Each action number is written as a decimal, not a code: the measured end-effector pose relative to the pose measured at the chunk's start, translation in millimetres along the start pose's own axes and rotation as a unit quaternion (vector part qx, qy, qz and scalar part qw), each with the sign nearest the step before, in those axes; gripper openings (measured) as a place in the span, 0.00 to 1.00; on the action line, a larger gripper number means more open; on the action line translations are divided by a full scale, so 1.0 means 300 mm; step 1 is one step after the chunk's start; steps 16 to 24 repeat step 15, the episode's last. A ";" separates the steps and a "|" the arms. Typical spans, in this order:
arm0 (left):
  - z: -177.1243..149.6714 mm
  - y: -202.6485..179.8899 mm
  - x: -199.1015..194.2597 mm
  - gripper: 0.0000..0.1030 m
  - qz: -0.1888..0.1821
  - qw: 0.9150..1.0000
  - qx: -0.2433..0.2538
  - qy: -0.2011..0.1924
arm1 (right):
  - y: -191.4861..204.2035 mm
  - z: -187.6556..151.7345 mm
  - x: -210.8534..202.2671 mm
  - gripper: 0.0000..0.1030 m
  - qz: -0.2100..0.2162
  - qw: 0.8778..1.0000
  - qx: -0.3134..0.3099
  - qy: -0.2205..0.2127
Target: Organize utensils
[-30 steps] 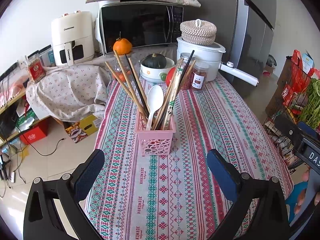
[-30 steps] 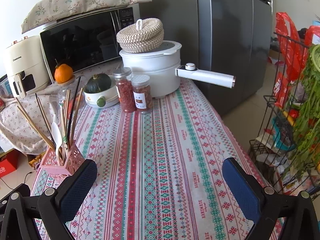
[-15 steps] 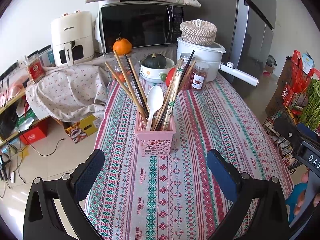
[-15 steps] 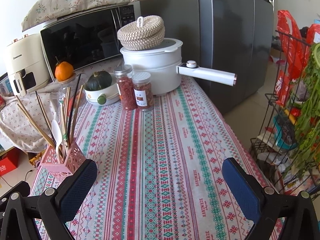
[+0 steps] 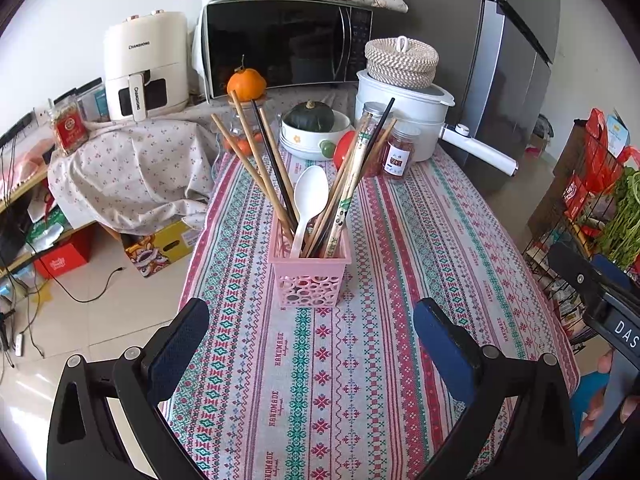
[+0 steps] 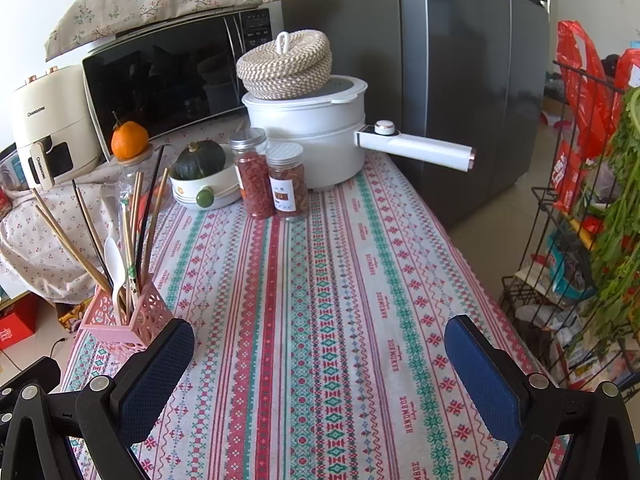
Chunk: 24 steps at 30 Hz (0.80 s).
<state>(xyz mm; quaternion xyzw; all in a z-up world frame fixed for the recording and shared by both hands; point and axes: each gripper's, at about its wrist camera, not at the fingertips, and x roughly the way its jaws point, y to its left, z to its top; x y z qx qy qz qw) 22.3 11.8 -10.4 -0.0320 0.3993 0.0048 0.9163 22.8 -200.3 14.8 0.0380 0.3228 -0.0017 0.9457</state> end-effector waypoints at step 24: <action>-0.002 0.002 0.000 1.00 -0.002 1.000 -0.003 -0.008 | 0.003 -0.005 0.004 1.00 0.003 1.000 0.002 0.005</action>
